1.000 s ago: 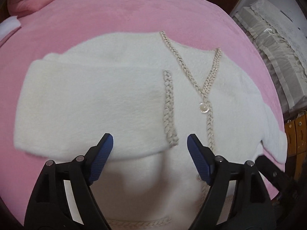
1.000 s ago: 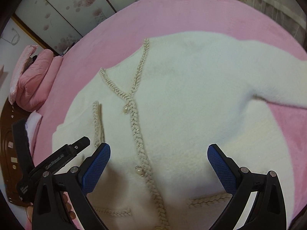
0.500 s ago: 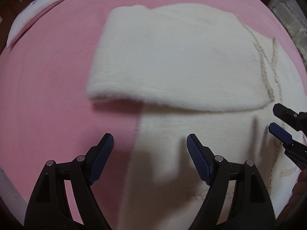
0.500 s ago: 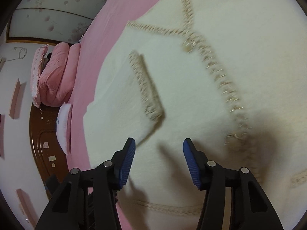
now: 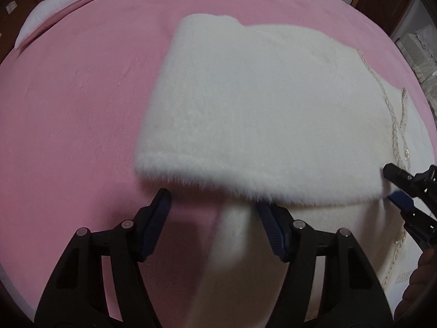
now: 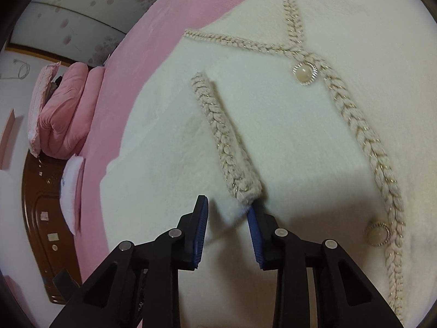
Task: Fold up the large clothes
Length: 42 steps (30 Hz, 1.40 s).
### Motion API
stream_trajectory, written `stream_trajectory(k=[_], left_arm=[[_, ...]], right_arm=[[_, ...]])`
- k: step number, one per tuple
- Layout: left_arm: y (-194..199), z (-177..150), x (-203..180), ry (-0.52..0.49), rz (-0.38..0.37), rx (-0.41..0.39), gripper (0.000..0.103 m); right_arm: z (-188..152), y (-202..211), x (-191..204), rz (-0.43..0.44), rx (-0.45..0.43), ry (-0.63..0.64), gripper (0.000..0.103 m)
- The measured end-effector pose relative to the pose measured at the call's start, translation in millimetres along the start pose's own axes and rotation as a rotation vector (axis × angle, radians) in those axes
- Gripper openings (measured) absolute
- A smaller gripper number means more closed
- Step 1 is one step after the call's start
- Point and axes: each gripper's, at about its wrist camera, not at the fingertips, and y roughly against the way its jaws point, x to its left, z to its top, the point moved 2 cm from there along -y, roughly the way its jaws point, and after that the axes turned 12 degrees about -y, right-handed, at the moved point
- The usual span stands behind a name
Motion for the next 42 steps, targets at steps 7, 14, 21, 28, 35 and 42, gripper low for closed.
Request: stream_trajectory(k=[7, 14, 21, 28, 35, 42], left_arm=[[5, 12, 8, 0.024, -0.029, -0.018, 0.051], [4, 11, 6, 0.012, -0.054, -0.029, 0.031], [-1, 23, 1, 0.026, -0.063, -0.028, 0.014], [-2, 28, -3, 0.007, -0.072, -0.032, 0.006], [0, 25, 22, 0.15, -0.07, -0.015, 0.004], [17, 22, 39, 0.181, -0.045, -0.017, 0.004]], right_arm=[[-13, 6, 8, -0.025, -0.04, 0.035, 0.031], [-12, 19, 18, -0.03, -0.137, 0.156, 0.008], [-23, 105, 46, 0.051, -0.401, 0.361, 0.007], [5, 174, -16, -0.056, -0.558, 0.316, 0.008], [38, 137, -113, -0.41, -0.394, 0.14, 0.012], [18, 145, -117, -0.472, -0.441, 0.137, 0.018]])
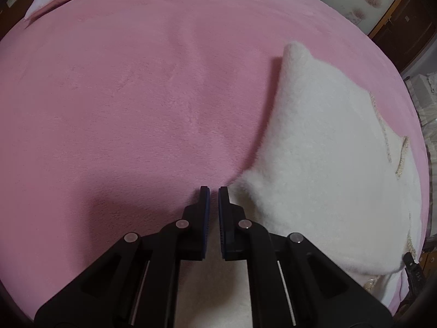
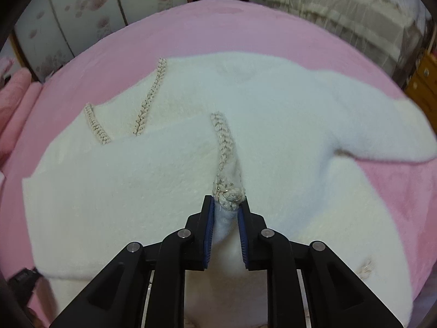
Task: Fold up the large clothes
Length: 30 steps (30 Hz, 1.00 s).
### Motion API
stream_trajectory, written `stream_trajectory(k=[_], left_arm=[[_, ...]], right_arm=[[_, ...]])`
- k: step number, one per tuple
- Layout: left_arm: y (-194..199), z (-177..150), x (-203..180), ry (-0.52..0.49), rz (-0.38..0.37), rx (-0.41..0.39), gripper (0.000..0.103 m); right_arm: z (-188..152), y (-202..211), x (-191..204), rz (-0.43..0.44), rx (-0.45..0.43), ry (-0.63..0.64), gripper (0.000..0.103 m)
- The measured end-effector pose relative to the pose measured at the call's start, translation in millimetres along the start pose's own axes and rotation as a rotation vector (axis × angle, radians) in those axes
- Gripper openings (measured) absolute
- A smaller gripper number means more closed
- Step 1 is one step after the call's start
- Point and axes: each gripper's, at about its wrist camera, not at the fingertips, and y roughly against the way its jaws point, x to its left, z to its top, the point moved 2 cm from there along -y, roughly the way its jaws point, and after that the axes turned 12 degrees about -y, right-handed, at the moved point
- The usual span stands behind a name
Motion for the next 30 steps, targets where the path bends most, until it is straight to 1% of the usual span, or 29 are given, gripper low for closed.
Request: stream_trajectory(k=[3, 4, 5, 6, 7, 8, 9, 11, 13, 14, 15, 16, 17, 18, 19, 20, 21, 23, 25, 26, 28, 29, 30], left_arm=[[25, 5, 0, -0.01, -0.02, -0.059, 0.006], [37, 8, -2, -0.024, -0.017, -0.094, 0.009], [47, 11, -5, -0.044, -0.03, -0.13, 0.024], [50, 13, -7, -0.061, -0.055, -0.141, 0.06], [50, 16, -11, -0.092, -0.112, -0.126, 0.076], [47, 18, -15, -0.115, -0.167, -0.108, 0.08], [43, 21, -23, -0.13, -0.199, -0.095, 0.08], [27, 26, -29, -0.154, -0.208, -0.042, 0.079], [14, 31, -30, -0.192, -0.196, -0.003, 0.074], [8, 30, -30, -0.212, -0.176, 0.003, 0.071], [0, 32, -30, -0.243, -0.131, 0.012, 0.068], [-12, 38, -39, -0.266, -0.09, 0.017, 0.067], [-18, 41, -43, -0.281, -0.076, 0.019, 0.062], [-21, 42, -43, -0.287, -0.098, 0.012, 0.044], [-21, 43, -42, -0.28, -0.143, -0.004, 0.034], [-21, 44, -43, -0.269, -0.15, -0.01, 0.027], [-19, 44, -40, -0.259, -0.139, -0.009, 0.016], [-20, 47, -39, -0.23, -0.154, -0.024, 0.013], [-14, 47, -22, -0.171, -0.174, -0.036, 0.012], [-13, 48, -10, -0.153, -0.166, -0.036, 0.011], [-14, 50, 12, -0.109, -0.119, -0.035, 0.009], [-15, 51, 23, -0.093, -0.072, -0.033, 0.004], [-19, 51, 36, -0.086, 0.052, -0.015, 0.002]], right_arm=[[1, 7, -5, 0.007, -0.003, 0.034, 0.018], [11, 10, 3, 0.012, 0.004, 0.028, 0.018], [15, 10, 5, 0.019, 0.017, 0.021, 0.018], [16, 9, 1, 0.024, 0.029, 0.013, 0.018], [19, 1, 5, 0.027, 0.037, 0.008, 0.018], [22, -9, 6, 0.03, 0.047, 0.001, 0.018], [21, -11, 4, 0.031, 0.054, -0.006, 0.018], [21, -17, 3, 0.034, 0.064, -0.017, 0.018], [21, -22, 2, 0.04, 0.072, -0.03, 0.018], [21, -22, 1, 0.044, 0.074, -0.032, 0.019], [20, -23, 0, 0.047, 0.078, -0.033, 0.019], [19, -24, -1, 0.05, 0.081, -0.034, 0.019], [19, -26, -2, 0.055, 0.087, -0.037, 0.019], [19, -28, -2, 0.062, 0.098, -0.034, 0.019], [18, -29, -1, 0.075, 0.109, -0.021, 0.019], [18, -28, 0, 0.085, 0.11, -0.002, 0.019], [17, -26, 2, 0.094, 0.101, 0.022, 0.019], [17, -21, 5, 0.115, 0.083, 0.057, 0.018], [17, -15, 8, 0.175, 0.076, 0.063, 0.018], [18, -13, 11, 0.22, 0.078, 0.068, 0.017], [19, -7, 19, 0.295, 0.081, 0.1, 0.016], [18, -4, 27, 0.32, 0.075, 0.137, 0.016], [17, -3, 33, 0.32, 0.057, 0.172, 0.016]])
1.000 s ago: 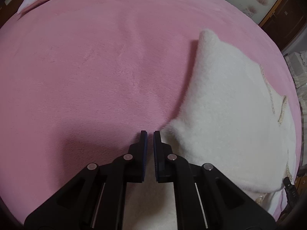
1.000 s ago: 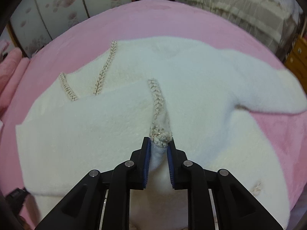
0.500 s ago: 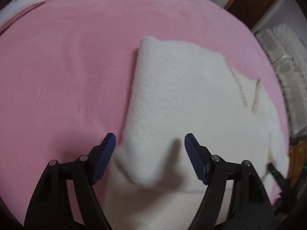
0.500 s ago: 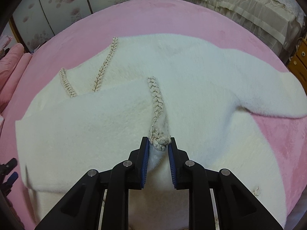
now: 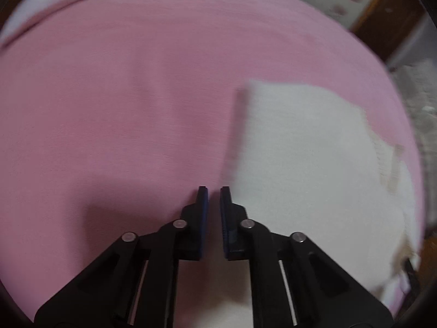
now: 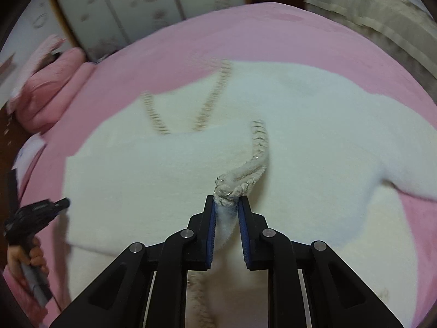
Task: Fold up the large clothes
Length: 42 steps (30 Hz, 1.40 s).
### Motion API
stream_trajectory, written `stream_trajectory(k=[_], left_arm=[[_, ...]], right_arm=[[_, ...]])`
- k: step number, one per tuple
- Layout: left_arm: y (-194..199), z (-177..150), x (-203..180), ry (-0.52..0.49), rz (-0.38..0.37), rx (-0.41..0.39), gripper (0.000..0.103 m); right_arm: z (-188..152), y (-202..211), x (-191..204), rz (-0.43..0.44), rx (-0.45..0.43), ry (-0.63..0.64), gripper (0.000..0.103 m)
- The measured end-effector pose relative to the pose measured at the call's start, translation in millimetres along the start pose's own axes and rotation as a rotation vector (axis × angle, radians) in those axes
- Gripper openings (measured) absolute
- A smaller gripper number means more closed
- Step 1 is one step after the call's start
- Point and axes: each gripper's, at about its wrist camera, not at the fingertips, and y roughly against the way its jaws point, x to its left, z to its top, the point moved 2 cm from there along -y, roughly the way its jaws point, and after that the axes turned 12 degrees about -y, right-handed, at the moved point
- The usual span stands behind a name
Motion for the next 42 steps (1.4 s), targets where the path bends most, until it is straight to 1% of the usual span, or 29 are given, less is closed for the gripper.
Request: stream_trajectory(k=[1, 4, 6, 7, 8, 10, 11, 12, 13, 15, 16, 17, 19, 20, 22, 24, 25, 26, 28, 30, 32, 33, 34, 36, 37, 38, 39, 41, 42], left_arm=[[-4, -2, 9, -0.004, 0.037, 0.022, 0.002], [3, -5, 30, 0.078, -0.033, 0.026, 0.001], [22, -6, 35, 0.082, -0.062, 0.006, 0.001], [36, -9, 37, 0.06, -0.051, -0.006, 0.001], [47, -10, 33, 0.028, -0.042, -0.012, 0.001], [58, -5, 1, -0.056, -0.051, -0.028, 0.001], [65, -6, -11, -0.096, -0.07, -0.034, 0.001], [72, -10, -28, -0.147, -0.117, -0.029, 0.001], [75, -13, -40, -0.173, -0.159, -0.015, 0.001], [77, -20, -63, -0.208, -0.253, 0.035, 0.002], [73, -23, -80, -0.229, -0.296, 0.084, 0.002], [68, -24, -92, -0.249, -0.304, 0.126, 0.002], [54, -23, -105, -0.263, -0.27, 0.199, 0.002], [43, -23, -107, -0.248, -0.255, 0.245, 0.002], [25, -26, -103, -0.186, -0.246, 0.305, 0.002], [18, -32, -82, -0.151, -0.261, 0.305, 0.001], [18, -35, -73, -0.153, -0.278, 0.292, 0.001], [20, -37, -65, -0.162, -0.29, 0.276, 0.001], [16, -38, -60, -0.208, -0.242, 0.249, 0.001], [16, -37, -47, -0.239, -0.193, 0.232, 0.001], [18, -37, -28, -0.237, -0.162, 0.224, 0.001], [19, -38, -21, -0.223, -0.167, 0.228, 0.001], [21, -37, -15, -0.2, -0.16, 0.238, 0.001], [27, -32, -11, -0.163, -0.096, 0.249, 0.001], [35, -28, -12, -0.147, -0.03, 0.241, 0.001], [41, -24, -16, -0.148, -0.013, 0.229, 0.001], [45, -19, -24, -0.164, -0.048, 0.214, 0.001], [52, -11, -38, -0.173, -0.207, 0.198, 0.001], [49, -5, -43, -0.154, -0.269, 0.206, 0.001]], right_arm=[[0, -1, 3, -0.017, -0.01, 0.023, 0.016], [3, -10, -3, -0.101, 0.002, 0.007, 0.016], [5, -15, -18, -0.187, 0.026, -0.031, 0.019], [6, -17, -26, -0.275, 0.032, -0.043, 0.019], [6, -18, -35, -0.44, 0.028, -0.038, 0.02], [8, -17, -50, -0.697, 0.037, -0.056, 0.026], [10, -11, -53, -0.704, 0.019, -0.093, 0.026], [11, -4, -51, -0.633, -0.014, -0.123, 0.026], [12, 4, -44, -0.502, -0.06, -0.153, 0.026], [11, 8, -14, -0.283, -0.069, -0.111, 0.026], [10, 6, -1, -0.193, -0.036, -0.077, 0.026], [5, -1, 19, -0.036, 0.049, -0.036, 0.026], [-5, -14, 51, 0.222, 0.191, -0.015, 0.026], [-11, -21, 64, 0.297, 0.235, -0.02, 0.025], [-21, -41, 77, 0.335, 0.306, -0.024, 0.02], [-29, -64, 75, 0.302, 0.37, -0.042, 0.018], [-31, -76, 66, 0.287, 0.395, -0.069, 0.006], [-29, -80, 56, 0.288, 0.402, -0.094, 0.0], [-17, -78, 24, 0.287, 0.375, -0.155, 0.0], [-1, -73, -12, 0.188, 0.313, -0.146, 0.0], [11, -67, -49, 0.015, 0.266, -0.109, 0.0], [17, -66, -61, -0.04, 0.249, -0.097, 0.0], [23, -58, -71, -0.048, 0.254, -0.097, 0.0], [34, -45, -71, -0.105, 0.239, -0.063, 0.0], [40, -38, -65, -0.132, 0.216, -0.039, 0.0], [48, -30, -57, -0.151, 0.174, -0.005, 0.0], [50, -27, -41, -0.112, 0.156, 0.011, 0.0], [58, -31, -15, 0.123, 0.202, -0.041, 0.0], [57, -41, -2, 0.255, 0.26, -0.087, 0.0]])
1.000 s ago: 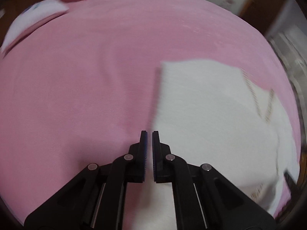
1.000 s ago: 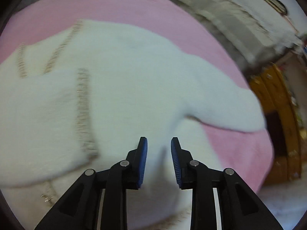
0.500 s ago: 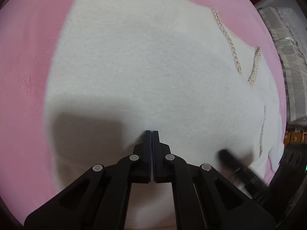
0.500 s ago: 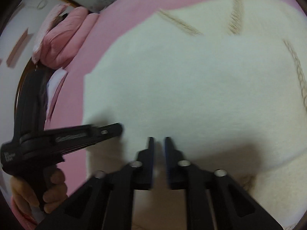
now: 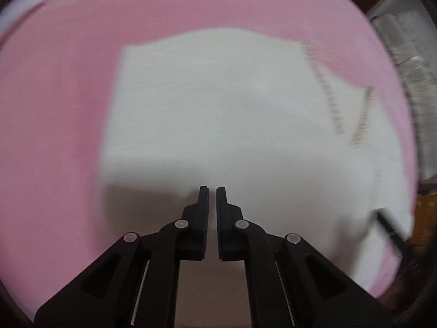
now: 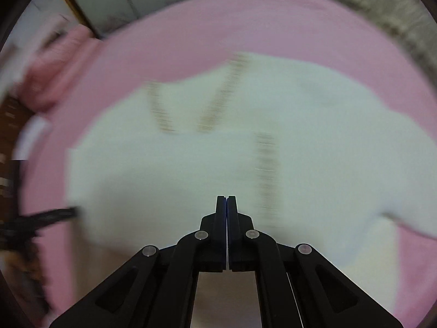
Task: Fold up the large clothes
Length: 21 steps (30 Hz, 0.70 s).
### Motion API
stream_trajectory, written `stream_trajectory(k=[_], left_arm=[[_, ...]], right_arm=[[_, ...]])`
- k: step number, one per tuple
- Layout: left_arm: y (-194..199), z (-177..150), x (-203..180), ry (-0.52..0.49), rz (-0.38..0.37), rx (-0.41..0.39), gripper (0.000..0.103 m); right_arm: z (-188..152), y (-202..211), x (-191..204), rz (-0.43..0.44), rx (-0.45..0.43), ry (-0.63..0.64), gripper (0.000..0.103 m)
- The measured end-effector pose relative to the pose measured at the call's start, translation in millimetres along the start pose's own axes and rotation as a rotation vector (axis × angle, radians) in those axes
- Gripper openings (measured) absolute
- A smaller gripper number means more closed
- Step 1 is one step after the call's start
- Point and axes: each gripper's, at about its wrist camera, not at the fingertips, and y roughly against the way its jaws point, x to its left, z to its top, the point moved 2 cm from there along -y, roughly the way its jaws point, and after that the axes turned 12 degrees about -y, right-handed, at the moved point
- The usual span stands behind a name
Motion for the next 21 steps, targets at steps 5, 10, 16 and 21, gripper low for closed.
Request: stream_trajectory(k=[5, 10, 16, 21], left_arm=[[-33, 41, 1, 0.088, -0.141, 0.035, 0.001], [-46, 68, 12, 0.052, -0.107, -0.005, 0.001], [-67, 123, 55, 0.056, 0.06, -0.079, 0.001], [-56, 124, 68, 0.099, 0.09, -0.094, 0.001]], right_arm=[[-22, -88, 48, 0.266, 0.3, -0.123, 0.0], [-11, -118, 22, 0.286, 0.298, -0.241, 0.0], [63, -74, -85, 0.26, 0.102, -0.398, 0.0], [95, 13, -159, -0.14, -0.266, -0.502, 0.0]])
